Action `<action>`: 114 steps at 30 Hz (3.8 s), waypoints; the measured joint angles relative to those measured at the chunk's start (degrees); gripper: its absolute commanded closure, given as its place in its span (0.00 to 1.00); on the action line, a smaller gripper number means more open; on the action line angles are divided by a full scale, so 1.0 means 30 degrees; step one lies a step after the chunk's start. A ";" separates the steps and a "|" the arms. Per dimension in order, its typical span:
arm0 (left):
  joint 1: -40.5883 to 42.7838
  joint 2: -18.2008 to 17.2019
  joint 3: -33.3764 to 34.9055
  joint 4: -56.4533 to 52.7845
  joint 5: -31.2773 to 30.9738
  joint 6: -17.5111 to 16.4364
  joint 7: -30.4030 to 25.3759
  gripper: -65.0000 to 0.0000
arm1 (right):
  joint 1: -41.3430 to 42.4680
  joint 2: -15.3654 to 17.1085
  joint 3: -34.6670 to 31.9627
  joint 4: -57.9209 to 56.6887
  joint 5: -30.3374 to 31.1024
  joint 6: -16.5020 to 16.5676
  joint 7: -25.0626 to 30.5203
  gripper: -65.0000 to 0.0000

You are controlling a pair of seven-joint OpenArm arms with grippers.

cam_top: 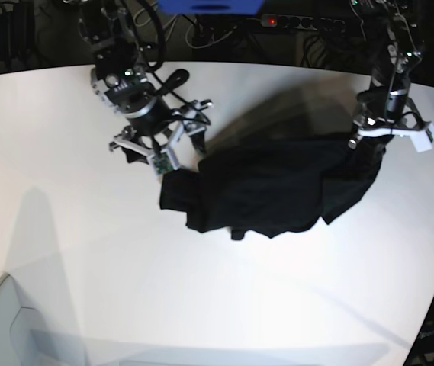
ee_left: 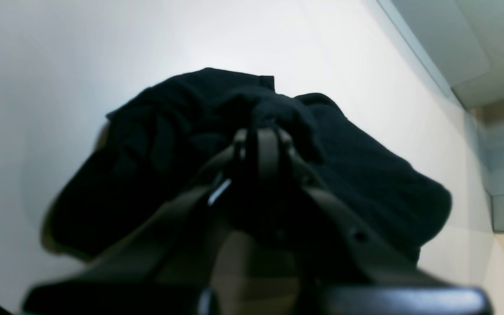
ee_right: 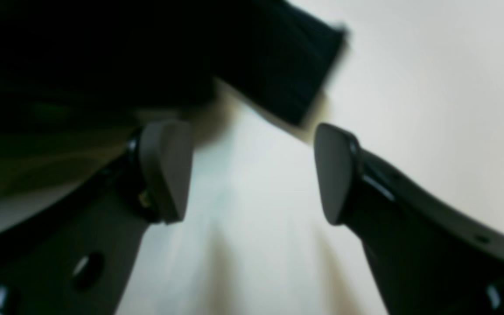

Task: Layout the t-shirt on the table in an organized manner, then fold the t-shirt properly
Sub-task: 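Move the right gripper to the shirt edge and grasp it, then hold the shirt with both grippers and pull it taut between them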

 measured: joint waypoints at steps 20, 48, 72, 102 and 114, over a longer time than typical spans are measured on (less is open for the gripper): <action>-0.2310 -0.0648 -0.3242 -0.0998 -0.0058 0.0007 0.0102 1.00 | 0.1945 -0.0423 -0.0372 -0.1894 -0.0131 0.0007 -0.0160 0.31; -0.2076 -0.0634 -0.3177 -0.2601 -0.0007 0.0000 0.0058 1.00 | 0.4648 -0.1151 -0.2215 -0.3628 -0.0029 0.0015 -0.0131 0.31; -0.3402 -0.0612 -0.3206 -0.2725 -0.0066 0.0000 0.0051 1.00 | 0.5530 -0.1202 -0.0714 -0.5413 -0.0044 0.0007 0.1668 1.00; -0.4925 -0.0911 -0.3169 -0.3905 -0.0007 0.0007 0.0051 1.00 | 0.4153 -0.1253 -0.0306 -0.2987 -0.0058 0.0299 -0.2958 0.72; -0.4860 -0.0903 -0.3169 -0.3963 0.0000 0.0007 0.0051 1.00 | 0.4714 -0.1639 -0.0488 -0.2951 -0.0131 0.1654 -0.2863 0.30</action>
